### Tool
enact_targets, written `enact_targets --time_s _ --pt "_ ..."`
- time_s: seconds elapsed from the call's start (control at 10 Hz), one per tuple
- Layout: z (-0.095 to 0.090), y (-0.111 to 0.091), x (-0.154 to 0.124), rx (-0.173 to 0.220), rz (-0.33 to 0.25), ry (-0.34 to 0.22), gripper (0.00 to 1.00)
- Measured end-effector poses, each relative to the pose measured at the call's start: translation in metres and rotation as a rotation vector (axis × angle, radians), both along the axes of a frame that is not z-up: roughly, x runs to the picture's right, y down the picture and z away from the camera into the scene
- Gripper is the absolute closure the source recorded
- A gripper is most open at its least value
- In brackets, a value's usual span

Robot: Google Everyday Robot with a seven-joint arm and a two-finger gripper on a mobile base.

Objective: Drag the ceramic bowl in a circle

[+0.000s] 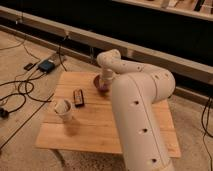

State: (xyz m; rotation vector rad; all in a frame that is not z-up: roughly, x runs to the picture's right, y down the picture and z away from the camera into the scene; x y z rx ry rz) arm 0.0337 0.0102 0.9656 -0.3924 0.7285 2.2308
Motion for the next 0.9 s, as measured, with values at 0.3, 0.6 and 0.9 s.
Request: enact_targets --time_s 0.3,0.6,0.9 --pt "0.0049 0.0058 0.0131 -0.001 0.020 0.014 0.35" --pt "0.0088 0.0058 0.0078 0.004 0.002 -0.006 0.35" --pt "0.0088 0.0059 0.0079 0.004 0.002 -0.006 0.35"
